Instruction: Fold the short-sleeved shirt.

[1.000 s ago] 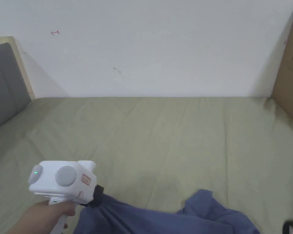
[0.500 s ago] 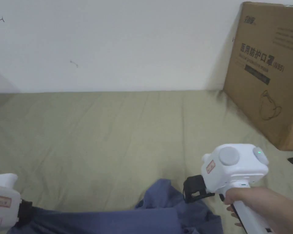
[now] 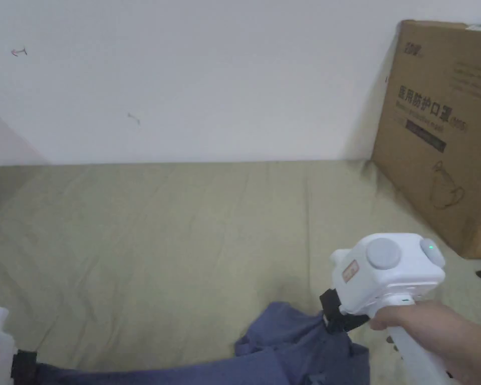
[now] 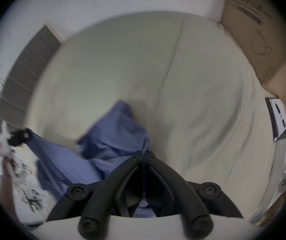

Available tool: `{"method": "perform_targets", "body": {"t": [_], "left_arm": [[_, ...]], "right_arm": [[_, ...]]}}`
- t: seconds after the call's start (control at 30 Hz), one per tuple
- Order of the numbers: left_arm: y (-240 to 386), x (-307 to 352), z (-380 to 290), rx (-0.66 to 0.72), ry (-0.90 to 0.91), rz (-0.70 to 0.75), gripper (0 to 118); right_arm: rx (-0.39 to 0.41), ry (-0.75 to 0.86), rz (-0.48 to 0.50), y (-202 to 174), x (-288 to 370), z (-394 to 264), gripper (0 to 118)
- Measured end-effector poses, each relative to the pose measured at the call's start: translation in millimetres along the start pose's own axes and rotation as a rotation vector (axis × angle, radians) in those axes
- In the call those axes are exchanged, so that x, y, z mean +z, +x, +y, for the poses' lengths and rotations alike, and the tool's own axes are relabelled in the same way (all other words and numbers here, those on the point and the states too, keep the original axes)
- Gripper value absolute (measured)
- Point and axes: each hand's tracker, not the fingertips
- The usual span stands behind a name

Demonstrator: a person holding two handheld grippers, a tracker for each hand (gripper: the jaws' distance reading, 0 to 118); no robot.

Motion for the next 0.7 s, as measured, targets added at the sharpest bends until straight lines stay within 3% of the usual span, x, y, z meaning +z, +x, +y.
{"method": "perform_targets", "body": {"t": [0.2,0.53,0.7], "left_arm": [[9.1,96.1,16.7,-0.059,0.116,-0.024,2],[37.9,254.7,50.1,-0.148,0.381,-0.057,2],[60.3,306.1,82.0,-0.191,0.481,-0.035,2]], "right_arm": [[-0.059,0.227,0.025,22.5,134.2,-24.0,1],[-0.023,0.569,0.067,14.2,324.3,-49.8,1],[0.035,0.685,0.0,-10.2,392.6,-26.4,1]]}}
